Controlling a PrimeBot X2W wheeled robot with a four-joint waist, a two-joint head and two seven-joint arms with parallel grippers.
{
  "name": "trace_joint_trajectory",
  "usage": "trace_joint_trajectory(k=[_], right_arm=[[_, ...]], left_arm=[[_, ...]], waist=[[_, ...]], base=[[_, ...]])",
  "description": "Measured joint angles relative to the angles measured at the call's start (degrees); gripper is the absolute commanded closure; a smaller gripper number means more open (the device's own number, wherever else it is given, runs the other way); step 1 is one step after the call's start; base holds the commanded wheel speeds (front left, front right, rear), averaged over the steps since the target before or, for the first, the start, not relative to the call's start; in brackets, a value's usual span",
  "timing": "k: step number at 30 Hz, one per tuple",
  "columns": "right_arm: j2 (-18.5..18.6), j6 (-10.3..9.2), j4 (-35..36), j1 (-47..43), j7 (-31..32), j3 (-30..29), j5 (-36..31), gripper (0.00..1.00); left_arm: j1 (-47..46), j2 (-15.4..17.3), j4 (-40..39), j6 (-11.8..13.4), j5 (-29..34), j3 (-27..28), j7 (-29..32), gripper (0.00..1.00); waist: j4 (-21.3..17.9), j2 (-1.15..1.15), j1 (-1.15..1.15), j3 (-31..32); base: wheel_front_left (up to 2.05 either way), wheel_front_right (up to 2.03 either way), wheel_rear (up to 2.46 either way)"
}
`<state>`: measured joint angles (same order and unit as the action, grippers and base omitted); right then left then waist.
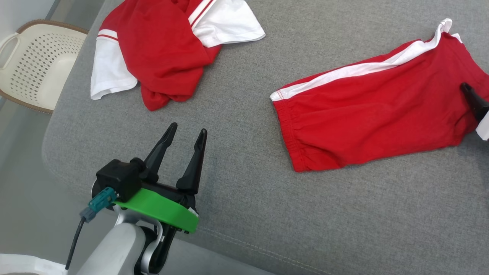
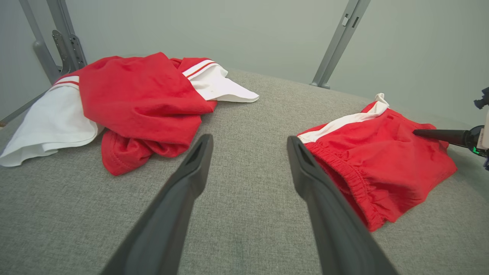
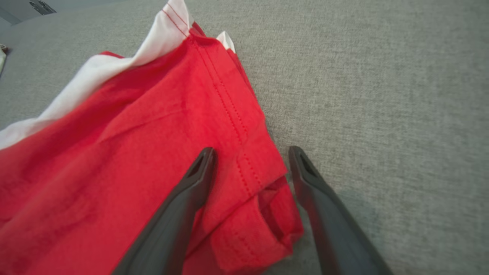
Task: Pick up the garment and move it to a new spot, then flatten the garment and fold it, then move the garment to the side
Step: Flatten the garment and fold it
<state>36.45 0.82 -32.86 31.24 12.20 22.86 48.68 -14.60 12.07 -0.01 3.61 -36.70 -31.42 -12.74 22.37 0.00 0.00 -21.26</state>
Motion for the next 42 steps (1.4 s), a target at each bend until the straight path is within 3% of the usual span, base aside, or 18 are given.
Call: trace_joint_trajectory(k=[11, 12, 14, 15, 27, 42], right_arm=[[-0.2, 0.42, -0.6, 0.8, 4.3, 0.8, 0.9, 0.00], [-0.5, 0.68, -0.6, 1.0, 5.0, 0.8, 1.7, 0.38], [-0.9, 1.24, -0.5, 1.1, 5.7, 0.4, 3.4, 0.90], [-1.2, 1.70, -0.5, 1.1, 5.9, 0.0, 4.3, 1.00], [-4.1, 3.22, 0.0, 1.0, 6.8, -3.0, 10.0, 1.00], [-7.7, 4.74, 4.1, -6.9, 3.3, -6.5, 16.4, 1.00]], left_arm=[[0.0, -0.2, -0.1, 0.0, 0.0, 0.1, -0.4, 0.00], [0.0, -0.2, -0.1, 0.0, 0.0, 0.1, -0.4, 0.00], [0.0, -0.2, -0.1, 0.0, 0.0, 0.1, -0.4, 0.00], [0.0, -0.2, -0.1, 0.0, 0.0, 0.1, -0.4, 0.00], [0.0, -0.1, 0.2, 0.3, 0.0, 1.6, -0.6, 0.00], [1.8, 0.6, 1.3, 0.3, 0.0, 2.5, -1.0, 0.00]], waist=[[-0.5, 0.00, 0.00, 0.0], [-0.5, 0.00, 0.00, -0.1], [-0.4, 0.00, 0.00, -0.1], [-0.4, 0.00, 0.00, -0.2], [-2.0, 0.00, 0.00, 0.5], [-9.1, 0.00, 0.00, 3.2]], base=[[0.00, 0.00, 0.00], [0.00, 0.00, 0.00], [0.00, 0.00, 0.00], [0.00, 0.00, 0.00], [0.00, 0.00, 0.00], [0.00, 0.00, 0.00]])
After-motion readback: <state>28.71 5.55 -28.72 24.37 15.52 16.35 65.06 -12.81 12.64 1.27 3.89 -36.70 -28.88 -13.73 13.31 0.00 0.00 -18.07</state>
